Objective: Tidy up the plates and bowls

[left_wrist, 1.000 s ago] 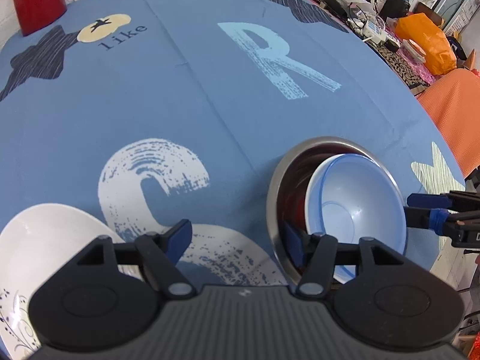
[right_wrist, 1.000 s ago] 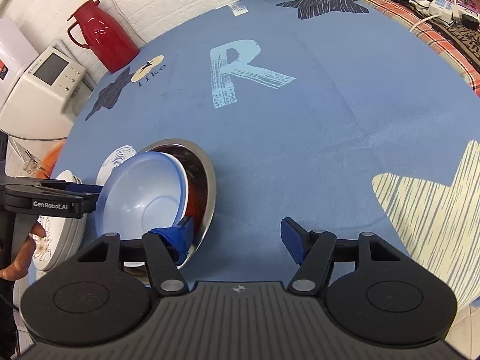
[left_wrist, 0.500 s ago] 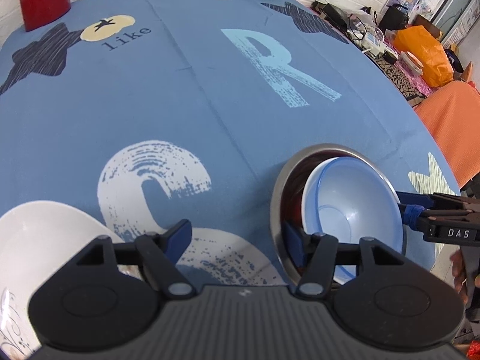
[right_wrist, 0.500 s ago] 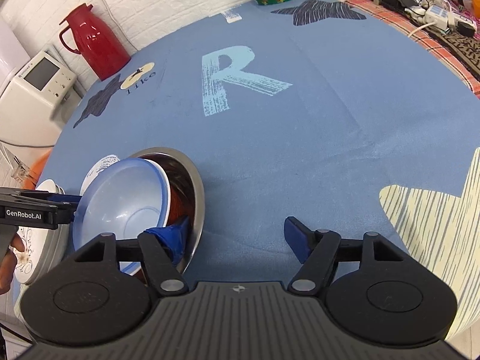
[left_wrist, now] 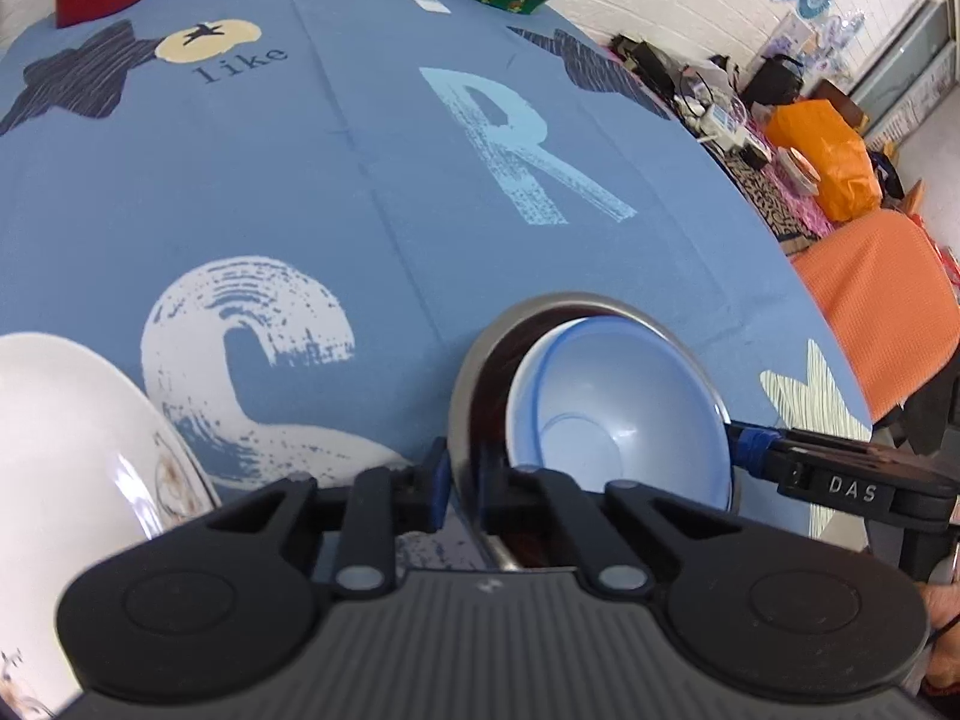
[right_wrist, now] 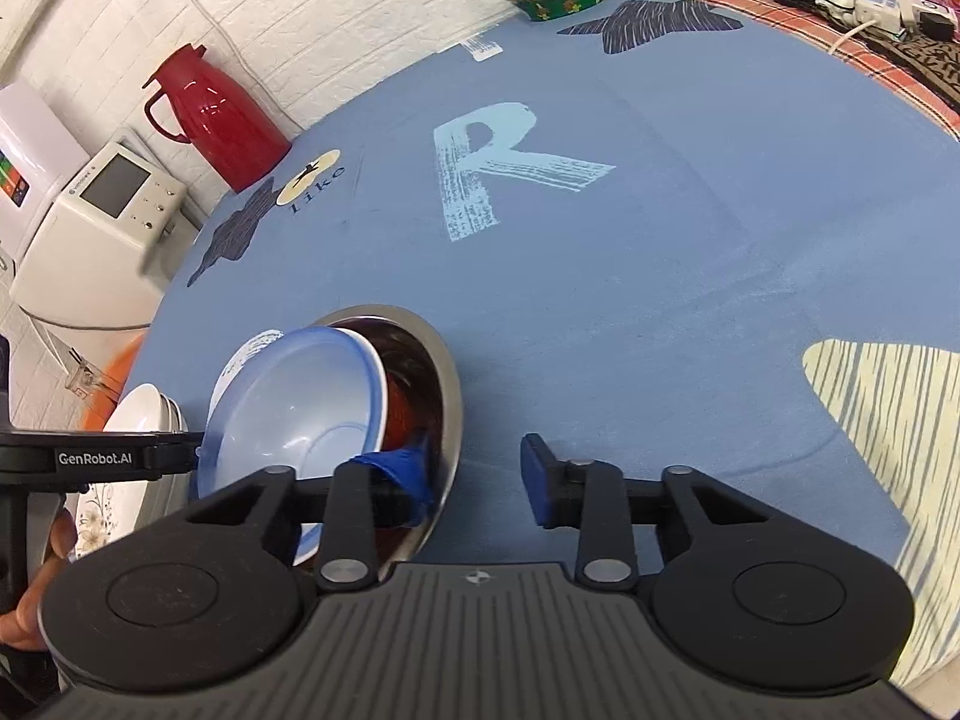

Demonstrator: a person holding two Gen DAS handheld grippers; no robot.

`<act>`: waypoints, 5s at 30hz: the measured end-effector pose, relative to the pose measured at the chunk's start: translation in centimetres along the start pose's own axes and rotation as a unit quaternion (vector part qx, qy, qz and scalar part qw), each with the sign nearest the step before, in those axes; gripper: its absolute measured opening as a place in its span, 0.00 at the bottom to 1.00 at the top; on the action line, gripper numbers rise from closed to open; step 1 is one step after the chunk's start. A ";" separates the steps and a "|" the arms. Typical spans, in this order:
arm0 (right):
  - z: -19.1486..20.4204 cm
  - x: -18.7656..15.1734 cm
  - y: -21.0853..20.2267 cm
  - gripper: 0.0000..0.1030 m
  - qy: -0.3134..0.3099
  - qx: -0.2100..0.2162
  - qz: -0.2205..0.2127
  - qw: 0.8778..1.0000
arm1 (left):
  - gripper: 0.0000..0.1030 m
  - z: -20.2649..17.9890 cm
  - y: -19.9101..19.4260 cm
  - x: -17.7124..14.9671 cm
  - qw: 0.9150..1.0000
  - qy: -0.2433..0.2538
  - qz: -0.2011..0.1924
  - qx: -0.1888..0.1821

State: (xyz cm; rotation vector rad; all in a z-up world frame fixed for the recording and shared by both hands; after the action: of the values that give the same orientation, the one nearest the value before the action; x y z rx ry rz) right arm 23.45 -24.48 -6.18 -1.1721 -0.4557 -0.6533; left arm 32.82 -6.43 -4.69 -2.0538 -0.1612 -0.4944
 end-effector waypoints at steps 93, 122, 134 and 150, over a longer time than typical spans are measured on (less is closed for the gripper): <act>23.8 5.1 7.9 0.08 -0.172 0.033 0.148 0.973 | 0.30 19.7 -16.5 -0.7 0.951 -0.233 -0.184 0.084; 14.4 -2.9 -5.5 0.20 -0.039 0.010 -0.159 0.986 | 0.53 5.5 -19.4 -13.1 0.933 -0.146 -0.312 0.102; 10.0 -12.4 -9.5 0.25 -0.021 -0.015 -0.138 0.990 | 0.53 0.5 -16.4 -23.5 0.953 -0.100 -0.265 0.103; 11.1 -18.2 -12.6 0.28 -0.096 -0.021 -0.153 0.983 | 0.53 -0.4 -16.6 -26.5 0.946 -0.070 -0.284 0.139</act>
State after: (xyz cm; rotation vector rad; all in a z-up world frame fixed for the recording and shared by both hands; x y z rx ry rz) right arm 1.61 -12.89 -5.47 -1.2222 -0.8005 -0.8204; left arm 3.48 4.03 -2.05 -1.7452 -0.8769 -0.6318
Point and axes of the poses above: each gripper's, at about its wrist camera, not at the fingertips, and y roughly the way its jaws point, z to its left, x to its top, the point moved 6 cm from there along y, roughly the way its jaws point, and after that the axes turned 11 degrees about -y, right-handed, at the moved point
